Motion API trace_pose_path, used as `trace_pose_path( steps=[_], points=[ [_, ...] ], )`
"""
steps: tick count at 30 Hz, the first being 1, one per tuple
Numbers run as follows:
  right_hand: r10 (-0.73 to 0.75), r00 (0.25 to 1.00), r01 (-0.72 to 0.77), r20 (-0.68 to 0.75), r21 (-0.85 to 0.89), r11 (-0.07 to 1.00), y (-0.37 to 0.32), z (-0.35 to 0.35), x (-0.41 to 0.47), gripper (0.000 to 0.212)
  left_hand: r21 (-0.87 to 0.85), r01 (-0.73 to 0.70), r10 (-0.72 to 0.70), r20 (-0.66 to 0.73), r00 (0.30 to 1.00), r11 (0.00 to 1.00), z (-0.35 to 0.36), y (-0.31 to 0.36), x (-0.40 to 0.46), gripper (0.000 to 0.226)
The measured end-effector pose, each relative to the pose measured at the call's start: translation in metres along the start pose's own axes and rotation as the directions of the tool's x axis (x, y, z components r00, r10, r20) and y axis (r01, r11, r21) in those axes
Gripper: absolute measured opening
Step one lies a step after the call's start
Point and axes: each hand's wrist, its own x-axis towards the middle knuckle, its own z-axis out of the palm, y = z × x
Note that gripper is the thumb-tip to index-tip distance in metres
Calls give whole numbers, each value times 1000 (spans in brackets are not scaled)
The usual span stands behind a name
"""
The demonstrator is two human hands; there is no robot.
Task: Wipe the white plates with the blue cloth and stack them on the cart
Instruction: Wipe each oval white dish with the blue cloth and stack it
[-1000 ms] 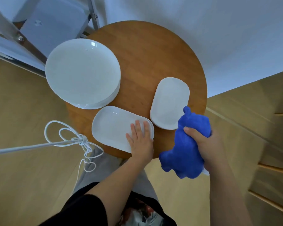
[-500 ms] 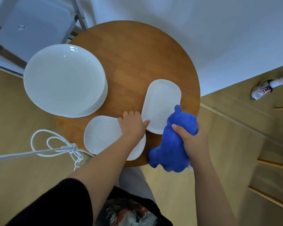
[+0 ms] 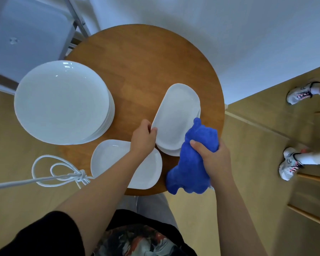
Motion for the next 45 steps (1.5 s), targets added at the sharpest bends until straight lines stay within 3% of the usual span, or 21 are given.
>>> trace_pose_path(
  steps=[3, 6, 9, 14, 17, 20, 26, 36, 45],
  points=[
    [3, 1000, -3, 11, -12, 1000, 5, 0, 4, 43, -279, 48, -60, -35, 998, 959, -4, 3, -1, 9],
    [-14, 1000, 14, 12, -14, 1000, 9, -1, 6, 43, -571, 148, -171, 14, 985, 808, -6, 12, -5, 15],
    [-92, 995, 94, 38, -55, 994, 10, 0, 5, 33, -706, 242, -241, 104, 965, 665, -12, 24, -7, 13],
    [-265, 954, 285, 141, -147, 947, -11, 14, -13, 46, -751, 347, -188, 292, 938, 562, -28, 25, -8, 26],
    [-292, 903, 413, 315, -445, 795, -18, 41, -19, 68, -759, 397, -51, 436, 899, 516, -35, 29, -12, 45],
    [-259, 883, 466, 390, -669, 579, -17, 69, -25, 65, -730, 355, 13, 446, 895, 584, -41, 32, -17, 49],
    [-382, 856, 500, 347, -742, 446, -17, 85, -31, 56, -694, 379, -37, 453, 891, 612, -55, 28, -36, 41],
    [-425, 901, 368, 87, -669, 645, -28, 100, -50, 49, -637, 157, 38, 280, 959, 755, -83, 47, -52, 50],
    [-239, 967, 148, -88, -568, 809, -38, 87, -22, 53, -643, 129, -10, 185, 983, 755, -92, 36, -68, 29]
  ],
)
